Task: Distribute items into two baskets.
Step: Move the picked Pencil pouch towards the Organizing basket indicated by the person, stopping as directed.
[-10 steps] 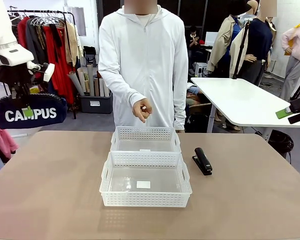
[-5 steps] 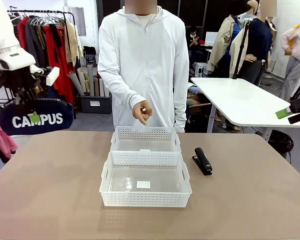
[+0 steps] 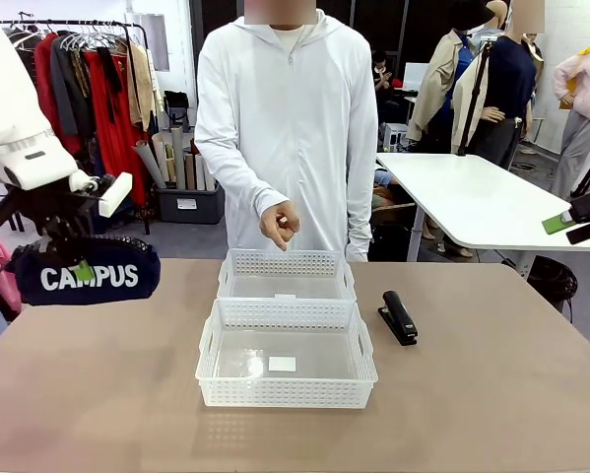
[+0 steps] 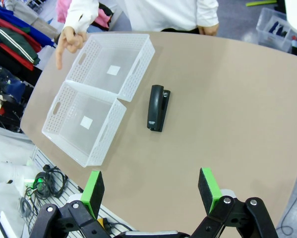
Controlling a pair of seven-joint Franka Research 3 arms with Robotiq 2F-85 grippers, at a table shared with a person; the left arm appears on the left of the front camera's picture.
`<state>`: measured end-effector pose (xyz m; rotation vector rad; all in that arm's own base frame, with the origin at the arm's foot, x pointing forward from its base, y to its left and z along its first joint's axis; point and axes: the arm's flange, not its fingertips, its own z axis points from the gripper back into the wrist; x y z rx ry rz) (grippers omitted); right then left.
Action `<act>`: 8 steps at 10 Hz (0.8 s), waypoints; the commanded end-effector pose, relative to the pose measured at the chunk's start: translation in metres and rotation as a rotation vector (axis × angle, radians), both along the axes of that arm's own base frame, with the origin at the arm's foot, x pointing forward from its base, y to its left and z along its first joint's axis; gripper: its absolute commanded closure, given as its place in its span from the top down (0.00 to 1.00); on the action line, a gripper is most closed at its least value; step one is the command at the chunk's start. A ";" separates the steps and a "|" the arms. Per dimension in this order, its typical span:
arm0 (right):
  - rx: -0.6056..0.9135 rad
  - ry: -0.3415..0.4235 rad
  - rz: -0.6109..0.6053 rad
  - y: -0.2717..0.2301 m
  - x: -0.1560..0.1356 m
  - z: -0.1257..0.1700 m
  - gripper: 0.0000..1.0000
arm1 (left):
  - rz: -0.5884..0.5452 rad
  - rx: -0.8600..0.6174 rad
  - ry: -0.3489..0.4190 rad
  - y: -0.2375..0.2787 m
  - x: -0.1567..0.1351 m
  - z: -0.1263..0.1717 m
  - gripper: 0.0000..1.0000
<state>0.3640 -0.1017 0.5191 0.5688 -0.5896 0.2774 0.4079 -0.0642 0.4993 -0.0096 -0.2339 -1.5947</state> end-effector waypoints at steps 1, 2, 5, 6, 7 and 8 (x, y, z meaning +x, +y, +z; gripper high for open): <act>0.007 -0.005 0.004 0.001 0.000 0.001 1.00 | -0.034 -0.028 -0.027 -0.004 -0.010 -0.006 0.00; 0.007 -0.005 0.004 0.001 0.000 0.001 1.00 | -0.025 -0.044 -0.021 -0.010 -0.012 -0.009 0.00; 0.007 -0.005 0.004 0.001 0.000 0.001 1.00 | -0.056 -0.040 -0.005 -0.028 -0.003 -0.009 0.00; 0.007 -0.005 0.004 0.001 0.000 0.001 1.00 | -0.092 -0.061 0.024 -0.036 -0.002 -0.010 0.00; 0.007 -0.005 0.004 0.001 0.000 0.001 1.00 | -0.138 -0.062 0.048 -0.045 -0.004 -0.012 0.00; 0.007 -0.005 0.004 0.001 0.000 0.001 1.00 | -0.159 -0.050 0.056 -0.055 -0.005 -0.016 0.00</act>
